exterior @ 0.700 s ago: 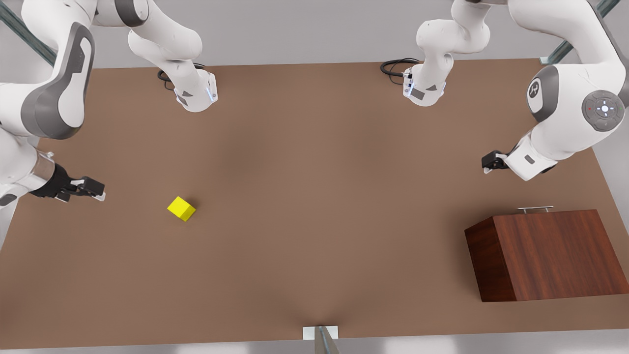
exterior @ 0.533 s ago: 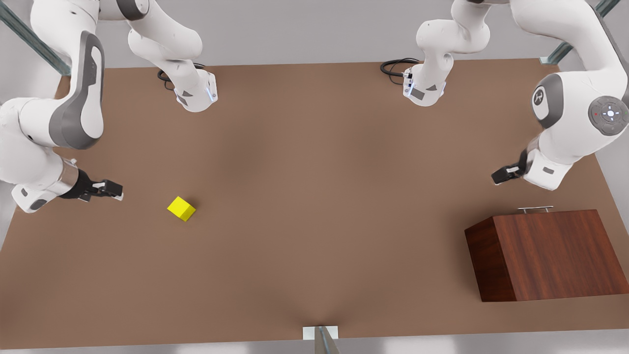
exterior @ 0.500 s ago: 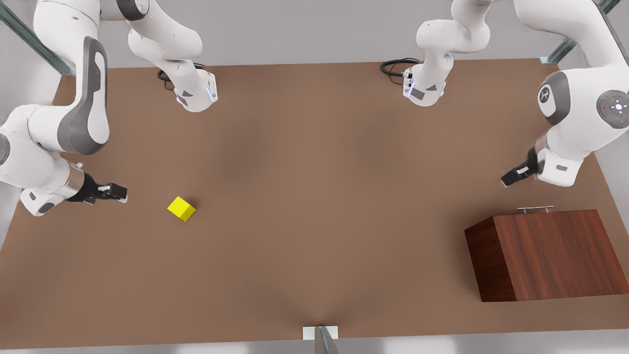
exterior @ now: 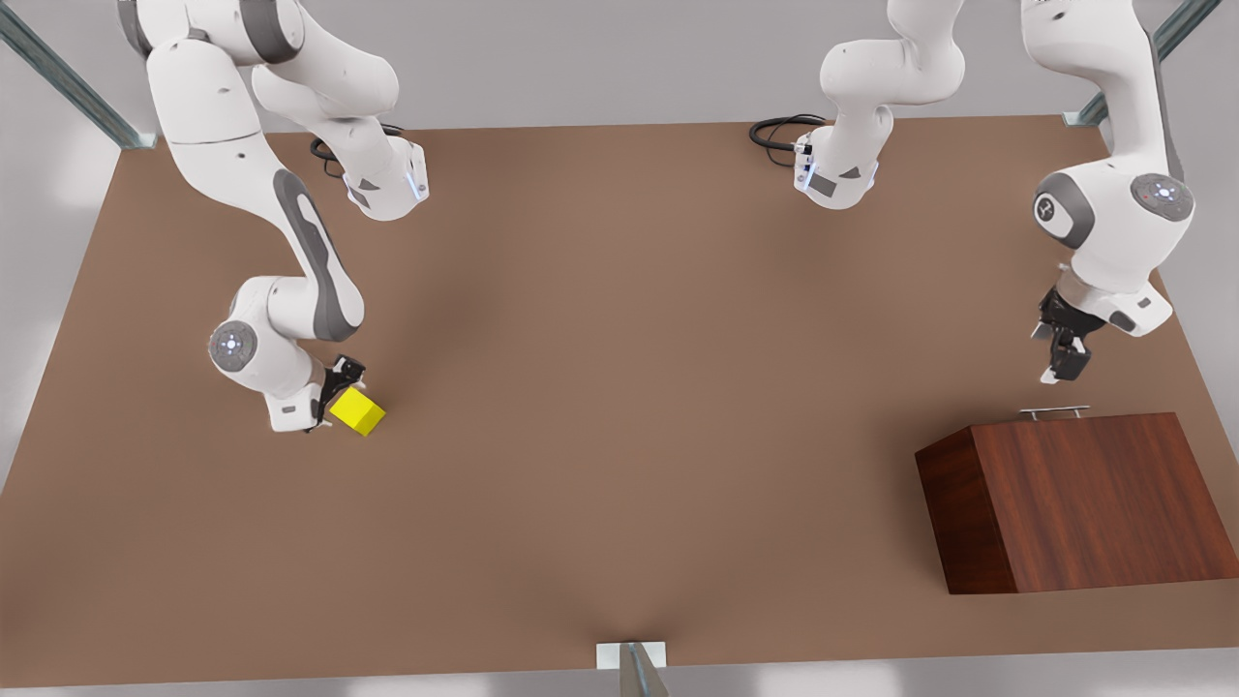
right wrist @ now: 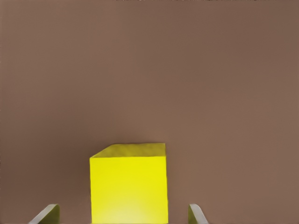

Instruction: Open the drawer with left arm, place the square in the middle with right arm, and place the square in the drawer with left arm

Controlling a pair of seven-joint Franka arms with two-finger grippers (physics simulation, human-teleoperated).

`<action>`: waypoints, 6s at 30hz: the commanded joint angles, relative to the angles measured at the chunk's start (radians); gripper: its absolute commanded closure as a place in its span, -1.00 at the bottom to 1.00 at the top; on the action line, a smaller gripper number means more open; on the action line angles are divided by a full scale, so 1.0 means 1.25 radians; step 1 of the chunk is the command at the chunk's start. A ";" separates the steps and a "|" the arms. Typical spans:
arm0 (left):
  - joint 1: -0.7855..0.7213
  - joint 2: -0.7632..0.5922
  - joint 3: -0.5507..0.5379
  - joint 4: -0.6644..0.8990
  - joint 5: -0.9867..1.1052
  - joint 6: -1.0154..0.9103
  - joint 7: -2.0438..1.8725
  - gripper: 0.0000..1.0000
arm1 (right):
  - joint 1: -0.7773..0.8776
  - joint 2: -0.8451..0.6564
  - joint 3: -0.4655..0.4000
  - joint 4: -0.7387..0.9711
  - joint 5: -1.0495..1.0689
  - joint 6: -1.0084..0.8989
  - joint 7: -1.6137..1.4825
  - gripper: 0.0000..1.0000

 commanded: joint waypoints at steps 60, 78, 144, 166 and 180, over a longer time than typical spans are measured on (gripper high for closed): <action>0.063 0.151 0.026 -0.055 -0.199 0.090 -0.010 -1.00 | 0.657 0.544 0.028 0.835 -0.046 -0.026 1.045 -0.25; 0.022 -0.116 0.099 0.026 -0.049 -0.356 0.100 -1.00 | 0.667 0.437 -0.001 0.822 -0.057 -0.032 1.091 -1.00; -0.399 0.537 -0.282 0.314 0.016 -0.024 1.126 -0.52 | -0.024 -0.084 -0.062 0.636 -0.026 -0.645 0.739 -1.00; -0.396 0.201 -0.119 0.324 -0.125 -0.416 1.073 -0.44 | -0.025 -0.081 -0.064 0.657 -0.026 -0.642 0.740 -1.00; -0.377 0.239 0.302 0.313 -0.133 -0.461 1.159 -0.44 | -0.027 -0.079 -0.066 0.656 -0.018 -0.640 0.740 -1.00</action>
